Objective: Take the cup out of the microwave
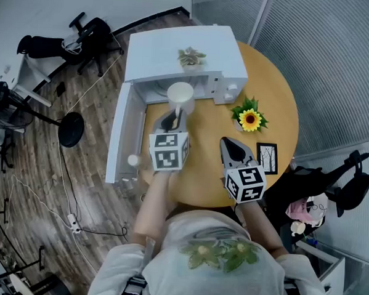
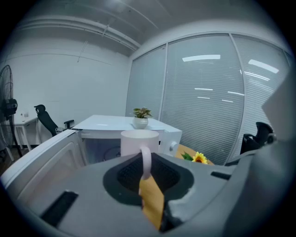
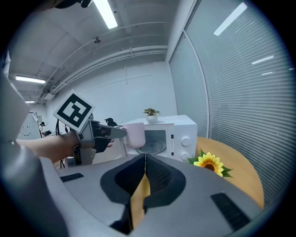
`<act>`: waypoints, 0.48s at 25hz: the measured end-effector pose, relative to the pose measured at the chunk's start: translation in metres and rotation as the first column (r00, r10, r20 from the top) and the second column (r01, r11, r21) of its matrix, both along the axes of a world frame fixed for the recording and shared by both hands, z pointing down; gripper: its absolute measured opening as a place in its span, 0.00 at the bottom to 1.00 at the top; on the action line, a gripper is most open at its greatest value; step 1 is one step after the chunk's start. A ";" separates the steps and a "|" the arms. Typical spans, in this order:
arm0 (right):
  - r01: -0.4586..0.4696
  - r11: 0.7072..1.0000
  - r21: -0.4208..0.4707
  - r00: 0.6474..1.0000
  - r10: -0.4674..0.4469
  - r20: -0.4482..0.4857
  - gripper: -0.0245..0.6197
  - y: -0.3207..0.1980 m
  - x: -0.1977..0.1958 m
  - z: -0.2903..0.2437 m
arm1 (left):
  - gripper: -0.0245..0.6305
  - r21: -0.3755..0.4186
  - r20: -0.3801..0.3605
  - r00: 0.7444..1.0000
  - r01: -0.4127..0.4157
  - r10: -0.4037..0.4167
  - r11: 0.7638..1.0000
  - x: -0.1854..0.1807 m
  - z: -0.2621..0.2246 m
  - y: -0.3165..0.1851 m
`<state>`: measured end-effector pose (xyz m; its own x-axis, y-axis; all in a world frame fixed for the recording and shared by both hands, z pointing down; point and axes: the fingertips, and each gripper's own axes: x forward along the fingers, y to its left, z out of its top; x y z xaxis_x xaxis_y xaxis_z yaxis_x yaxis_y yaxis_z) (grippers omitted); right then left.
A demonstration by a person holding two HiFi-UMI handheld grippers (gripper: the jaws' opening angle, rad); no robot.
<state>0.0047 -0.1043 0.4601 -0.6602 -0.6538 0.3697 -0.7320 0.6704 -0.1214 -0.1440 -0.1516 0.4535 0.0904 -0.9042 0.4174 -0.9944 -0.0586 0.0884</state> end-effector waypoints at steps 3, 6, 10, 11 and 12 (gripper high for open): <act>0.012 1.000 0.001 1.000 -0.012 -0.002 0.06 0.004 -0.002 0.000 | 0.12 0.009 0.009 1.000 -0.006 0.005 1.000 0.003 -0.001 0.009; 0.024 1.000 0.003 1.000 -0.024 -0.003 0.06 0.008 -0.004 0.000 | 0.12 0.010 0.013 1.000 -0.010 0.010 1.000 0.004 0.000 0.019; 0.038 0.999 0.003 0.999 -0.038 -0.002 0.06 0.012 -0.006 0.000 | 0.12 0.018 0.002 1.000 -0.014 0.014 1.000 0.008 0.000 0.032; 0.041 0.999 0.002 0.999 -0.041 -0.003 0.06 0.013 -0.006 0.001 | 0.12 0.018 0.001 1.000 -0.015 0.015 1.000 0.009 0.000 0.034; 0.044 0.999 -0.001 0.999 -0.044 -0.004 0.06 0.015 -0.007 0.002 | 0.12 0.019 0.001 1.000 -0.015 0.015 1.000 0.009 0.001 0.037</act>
